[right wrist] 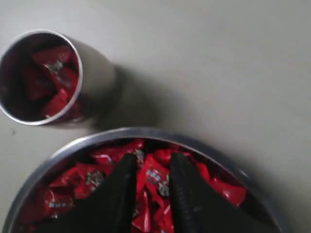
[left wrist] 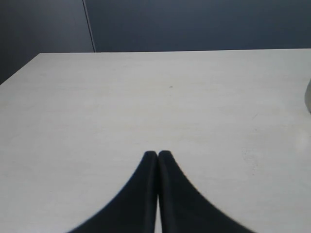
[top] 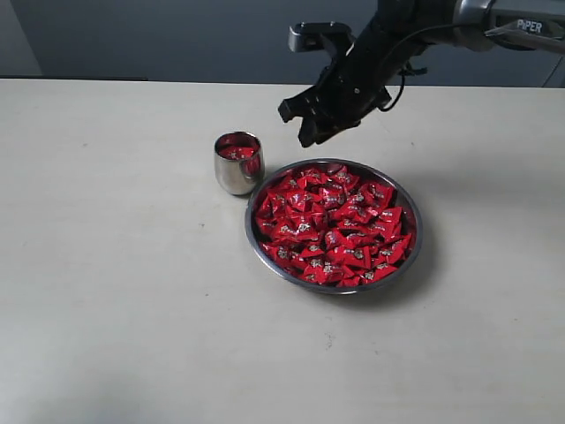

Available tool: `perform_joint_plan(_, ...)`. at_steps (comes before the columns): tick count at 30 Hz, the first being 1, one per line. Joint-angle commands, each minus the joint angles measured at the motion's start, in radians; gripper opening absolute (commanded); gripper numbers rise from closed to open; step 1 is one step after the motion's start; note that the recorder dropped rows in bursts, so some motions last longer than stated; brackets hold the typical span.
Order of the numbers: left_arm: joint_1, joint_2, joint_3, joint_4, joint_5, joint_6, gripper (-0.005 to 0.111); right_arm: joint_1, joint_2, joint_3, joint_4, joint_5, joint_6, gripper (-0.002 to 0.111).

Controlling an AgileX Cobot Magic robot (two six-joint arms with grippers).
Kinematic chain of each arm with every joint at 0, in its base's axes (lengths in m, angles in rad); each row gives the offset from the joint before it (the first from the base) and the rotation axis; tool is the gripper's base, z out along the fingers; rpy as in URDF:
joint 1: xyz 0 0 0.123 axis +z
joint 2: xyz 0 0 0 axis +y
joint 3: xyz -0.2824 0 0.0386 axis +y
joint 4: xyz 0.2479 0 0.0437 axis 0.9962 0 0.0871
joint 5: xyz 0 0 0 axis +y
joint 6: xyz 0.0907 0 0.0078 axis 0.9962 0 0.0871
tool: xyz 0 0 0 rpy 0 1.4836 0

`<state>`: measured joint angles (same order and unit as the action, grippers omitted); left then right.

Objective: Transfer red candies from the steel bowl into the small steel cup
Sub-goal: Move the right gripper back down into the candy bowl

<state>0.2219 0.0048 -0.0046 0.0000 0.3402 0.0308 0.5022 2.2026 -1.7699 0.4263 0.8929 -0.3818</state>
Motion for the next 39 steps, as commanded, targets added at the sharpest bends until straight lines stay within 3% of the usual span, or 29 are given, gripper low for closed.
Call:
perform_joint_plan(1,-0.005,-0.005,0.005,-0.006,-0.010,-0.001,0.000,-0.013,-0.035,0.088,-0.017,0.010,-0.008,0.024)
perform_joint_plan(19,-0.005,-0.005,0.005,-0.006,-0.010,-0.001,0.000,-0.013,-0.222,0.378,-0.110,-0.090,-0.011,0.024)
perform_joint_plan(39,-0.005,-0.005,0.005,-0.006,-0.010,-0.001,0.000,-0.002,-0.159,0.409,-0.134,-0.151,-0.007,0.024)
